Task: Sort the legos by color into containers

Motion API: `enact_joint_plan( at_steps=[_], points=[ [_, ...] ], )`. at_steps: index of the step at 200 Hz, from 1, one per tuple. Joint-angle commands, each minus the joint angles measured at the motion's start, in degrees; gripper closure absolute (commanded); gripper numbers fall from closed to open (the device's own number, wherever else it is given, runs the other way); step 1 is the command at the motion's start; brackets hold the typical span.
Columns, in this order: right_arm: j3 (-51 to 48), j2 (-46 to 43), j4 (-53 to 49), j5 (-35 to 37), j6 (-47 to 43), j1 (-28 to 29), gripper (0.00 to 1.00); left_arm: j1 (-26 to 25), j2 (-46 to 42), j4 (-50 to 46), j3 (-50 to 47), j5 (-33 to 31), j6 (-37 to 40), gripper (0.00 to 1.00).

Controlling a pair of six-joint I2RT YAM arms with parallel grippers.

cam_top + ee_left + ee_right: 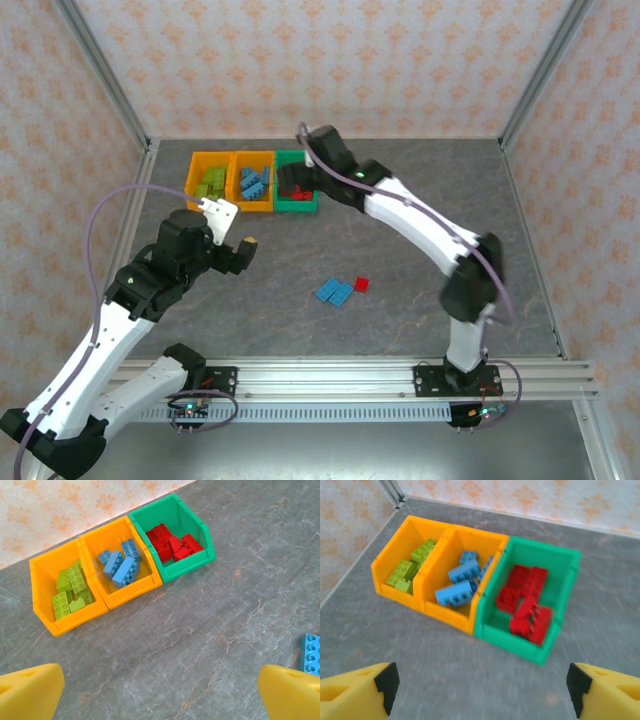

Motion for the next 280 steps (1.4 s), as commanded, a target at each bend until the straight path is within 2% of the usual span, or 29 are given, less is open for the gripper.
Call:
enact_joint_plan(
  at_steps=[1, 29, 55, 84, 103, 130, 163, 222, 254, 280],
  points=[
    [-15.03, -11.44, -0.10, 1.24, 6.13, 2.41, 0.11, 0.27, -0.03, 1.79, -0.60, 6.00, 0.64, 0.00],
    [-29.73, -21.89, -2.40, 5.08, 12.18, 8.33, 0.11, 0.13, 0.53, 2.16, -0.86, 16.84, 3.34, 0.00],
    [-36.31, -23.26, -6.71, 5.06, 11.24, 13.74, 0.11, 0.03, 2.11, 1.25, -0.16, 21.35, 4.54, 0.00],
    [-34.27, -15.48, -11.00, 4.58, 3.54, 16.46, 0.09, 0.03, 2.28, 1.05, -0.23, 20.01, 4.52, 0.00],
    [-31.23, -8.97, -13.06, 8.06, 0.40, 16.56, 0.03, -0.07, 1.93, 0.55, -0.31, 18.52, 4.55, 0.00],
    [-30.13, -3.64, -10.28, 7.50, -4.21, 16.35, 0.01, -0.30, 1.36, 0.65, -0.75, 16.08, 4.60, 0.00],
    [-28.88, 2.09, -8.17, 6.35, -5.11, 14.86, 0.00, -0.54, 2.18, -0.03, -0.27, 15.18, 4.67, 0.00],
    [-28.73, 6.74, -5.68, 4.00, -4.43, 13.65, 0.15, -0.80, 2.19, -0.23, -0.33, 14.49, 4.62, 0.00],
    [-28.24, 8.07, -6.69, 3.97, -3.66, 13.60, 0.30, -1.15, 1.73, -0.28, -0.38, 14.05, 4.63, 0.00],
    [-29.50, 4.59, -5.09, 4.74, -2.52, 13.45, 0.43, -1.18, 1.58, -0.23, -0.52, 13.77, 4.76, 0.00]
  ],
)
